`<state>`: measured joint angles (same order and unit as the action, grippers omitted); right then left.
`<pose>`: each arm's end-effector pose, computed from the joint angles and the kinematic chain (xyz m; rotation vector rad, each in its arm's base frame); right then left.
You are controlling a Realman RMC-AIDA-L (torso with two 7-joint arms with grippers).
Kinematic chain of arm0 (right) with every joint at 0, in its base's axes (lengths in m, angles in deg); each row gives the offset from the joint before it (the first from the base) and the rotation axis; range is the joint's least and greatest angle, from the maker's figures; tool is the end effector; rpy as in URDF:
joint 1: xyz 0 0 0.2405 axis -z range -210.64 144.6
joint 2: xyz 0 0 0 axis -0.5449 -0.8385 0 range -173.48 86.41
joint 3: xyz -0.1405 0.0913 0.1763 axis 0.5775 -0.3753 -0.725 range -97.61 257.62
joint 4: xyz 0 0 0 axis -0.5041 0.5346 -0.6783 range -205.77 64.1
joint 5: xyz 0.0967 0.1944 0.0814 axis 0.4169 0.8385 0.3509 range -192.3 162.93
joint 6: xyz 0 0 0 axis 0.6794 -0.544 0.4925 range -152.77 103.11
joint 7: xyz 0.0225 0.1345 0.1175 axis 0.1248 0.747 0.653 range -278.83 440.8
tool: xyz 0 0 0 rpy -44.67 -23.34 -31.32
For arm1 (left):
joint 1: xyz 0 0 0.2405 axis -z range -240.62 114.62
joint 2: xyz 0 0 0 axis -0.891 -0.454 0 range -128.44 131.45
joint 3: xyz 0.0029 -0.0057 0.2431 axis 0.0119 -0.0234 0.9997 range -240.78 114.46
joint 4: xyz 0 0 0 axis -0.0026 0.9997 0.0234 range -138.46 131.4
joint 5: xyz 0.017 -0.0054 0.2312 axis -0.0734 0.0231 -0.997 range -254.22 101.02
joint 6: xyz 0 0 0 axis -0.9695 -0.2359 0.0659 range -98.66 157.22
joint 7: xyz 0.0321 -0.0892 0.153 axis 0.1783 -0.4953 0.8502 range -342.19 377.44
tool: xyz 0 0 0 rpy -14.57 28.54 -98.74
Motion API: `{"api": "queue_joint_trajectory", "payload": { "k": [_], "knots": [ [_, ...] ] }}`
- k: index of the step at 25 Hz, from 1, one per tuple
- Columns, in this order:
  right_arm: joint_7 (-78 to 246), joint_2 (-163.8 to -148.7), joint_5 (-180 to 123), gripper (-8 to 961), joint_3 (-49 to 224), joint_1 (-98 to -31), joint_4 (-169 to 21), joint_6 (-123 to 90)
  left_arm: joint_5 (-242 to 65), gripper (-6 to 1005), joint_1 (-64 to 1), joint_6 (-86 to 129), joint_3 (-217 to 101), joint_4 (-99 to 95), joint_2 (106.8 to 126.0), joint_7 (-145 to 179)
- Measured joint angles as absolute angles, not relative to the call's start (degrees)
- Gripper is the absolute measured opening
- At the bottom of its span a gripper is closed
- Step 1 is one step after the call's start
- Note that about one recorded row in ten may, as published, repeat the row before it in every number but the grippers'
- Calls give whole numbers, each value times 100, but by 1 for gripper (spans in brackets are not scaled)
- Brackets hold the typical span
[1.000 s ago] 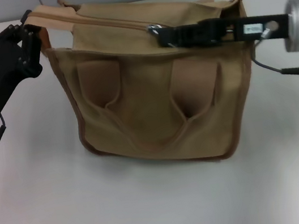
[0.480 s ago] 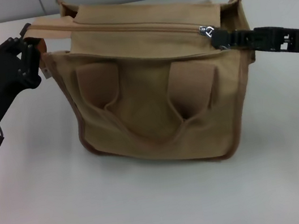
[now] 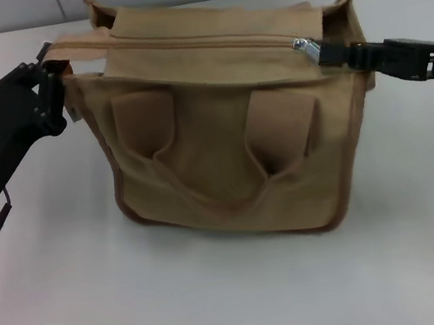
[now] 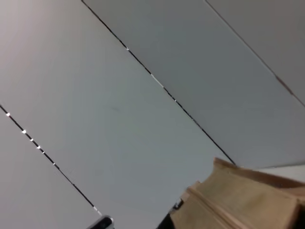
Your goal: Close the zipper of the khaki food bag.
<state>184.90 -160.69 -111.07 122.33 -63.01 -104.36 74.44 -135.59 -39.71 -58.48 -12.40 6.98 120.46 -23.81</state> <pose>0.2097 0.3461 0.0045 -2.6147 1.1775 1.2686 -0.2756 0.3383 -0.0127 -1.9666 -0.4841 -1.1747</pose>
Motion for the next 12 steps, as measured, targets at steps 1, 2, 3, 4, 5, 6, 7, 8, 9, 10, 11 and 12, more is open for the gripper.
{"api": "queue_joint_trajectory", "payload": {
  "k": [1, 2, 3, 4, 5, 6, 7, 8, 9, 10, 11, 12],
  "knots": [
    [18321, -16069, -11077, 169, 12167, -6283, -10419, 7491, -13560, 23, -3960, -5808, -1236, 677, 12046, -2381],
    [18321, -16069, -11077, 172, 12167, -6283, -10419, 7491, -13560, 23, -3960, -5808, -1236, 677, 12046, -2381],
    [18251, -16069, -11069, 176, 12133, -6273, -10418, 7509, -13560, 23, -3957, -5782, -1236, 677, 12046, -2381],
    [18199, -16069, -11066, 179, 12103, -6266, -10417, 7521, -13561, 23, -3948, -5720, -1236, 676, 12049, -2381],
    [18143, -16069, -11065, 182, 12063, -6257, -10417, 7533, -13561, 23, -3948, -5720, -1236, 676, 12049, -2381],
    [18085, -16069, -11062, 186, 12021, -6242, -10417, 7553, -13561, 23, -3943, -5700, -1236, 675, 12049, -2381],
    [18032, -16069, -11060, 189, 11980, -6226, -10416, 7568, -13561, 23, -3939, -5688, -1236, 675, 12049, -2381],
    [17968, -16069, -11057, 229, 11921, -6208, -10415, 7591, -13562, 23, -3931, -5673, -1235, 675, 12048, -2383],
    [17887, -16071, -11055, 268, 11864, -6190, -10415, 7616, -13563, 23, -3920, -5654, -1235, 675, 12047, -2391],
    [17798, -16079, -11054, 308, 11804, -6176, -10414, 7643, -13563, 23, -3913, -5643, -1235, 675, 12045, -2396],
    [17540, -16102, -11051, 348, 11666, -6134, -10414, 7722, -13564, 23, -3906, -5629, -1236, 675, 12043, -2403],
    [17540, -16102, -11051, 387, 11666, -6134, -10414, 7722, -13563, 23, -3904, -5623, -1236, 675, 12043, -2408]
  ]
}}
